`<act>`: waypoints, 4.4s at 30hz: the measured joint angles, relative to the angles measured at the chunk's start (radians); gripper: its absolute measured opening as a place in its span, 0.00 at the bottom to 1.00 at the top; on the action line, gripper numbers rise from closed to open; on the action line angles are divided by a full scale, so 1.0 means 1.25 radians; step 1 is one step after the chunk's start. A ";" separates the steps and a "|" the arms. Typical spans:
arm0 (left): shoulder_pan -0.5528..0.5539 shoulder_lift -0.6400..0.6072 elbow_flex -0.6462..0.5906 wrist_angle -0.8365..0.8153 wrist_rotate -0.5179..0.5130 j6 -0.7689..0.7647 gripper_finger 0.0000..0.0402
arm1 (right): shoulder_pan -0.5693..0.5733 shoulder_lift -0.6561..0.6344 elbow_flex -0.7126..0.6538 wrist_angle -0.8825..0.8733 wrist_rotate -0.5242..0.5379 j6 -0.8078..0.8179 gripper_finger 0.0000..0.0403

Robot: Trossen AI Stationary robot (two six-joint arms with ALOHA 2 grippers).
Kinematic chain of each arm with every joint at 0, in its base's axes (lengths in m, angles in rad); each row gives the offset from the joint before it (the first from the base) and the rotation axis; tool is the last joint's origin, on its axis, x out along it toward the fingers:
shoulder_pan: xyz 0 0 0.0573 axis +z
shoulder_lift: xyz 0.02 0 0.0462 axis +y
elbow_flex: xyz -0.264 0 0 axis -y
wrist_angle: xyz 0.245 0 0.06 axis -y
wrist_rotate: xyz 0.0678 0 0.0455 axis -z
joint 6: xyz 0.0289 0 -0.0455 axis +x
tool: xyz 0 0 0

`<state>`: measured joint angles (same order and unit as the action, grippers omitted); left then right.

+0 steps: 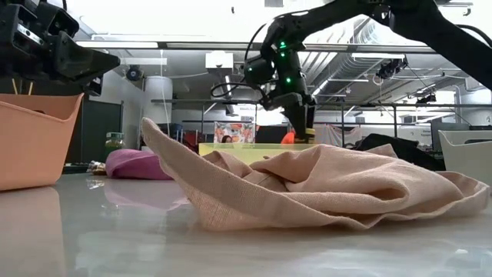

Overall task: Sort spices by type
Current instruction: Put the top yellow seasoning bottle into the yellow bin, then put the right yellow seasoning bottle into the yellow bin

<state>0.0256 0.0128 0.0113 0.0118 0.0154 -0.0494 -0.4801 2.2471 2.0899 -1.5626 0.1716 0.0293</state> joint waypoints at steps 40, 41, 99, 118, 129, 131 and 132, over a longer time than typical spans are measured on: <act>0.000 0.000 0.000 0.000 -0.001 0.000 0.00 | 0.130 -0.169 0.159 0.188 -0.222 0.099 0.70; 0.000 0.000 0.000 0.000 -0.001 0.000 0.00 | 0.149 -0.167 0.159 0.189 -0.222 0.104 0.70; 0.000 0.000 0.000 0.000 0.000 0.000 0.00 | 1.192 -0.755 -0.935 0.533 -0.448 1.436 0.70; 0.000 0.000 0.000 0.000 0.000 0.000 0.00 | 1.168 -0.763 -0.879 0.479 -0.411 1.447 0.70; 0.000 0.000 0.000 0.000 0.000 0.000 0.00 | 1.164 -0.754 -0.872 0.509 -0.455 1.547 0.70; 0.000 0.000 0.000 0.000 0.000 0.000 0.00 | 1.164 -0.746 -0.873 0.512 -0.455 1.548 0.70; 0.000 0.000 0.000 0.000 0.000 0.000 0.00 | 1.164 -0.740 -0.872 0.514 -0.457 1.547 0.70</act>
<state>0.0254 0.0128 0.0113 0.0116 0.0151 -0.0494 0.9748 1.3219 0.9995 -0.9199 -0.3992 1.9634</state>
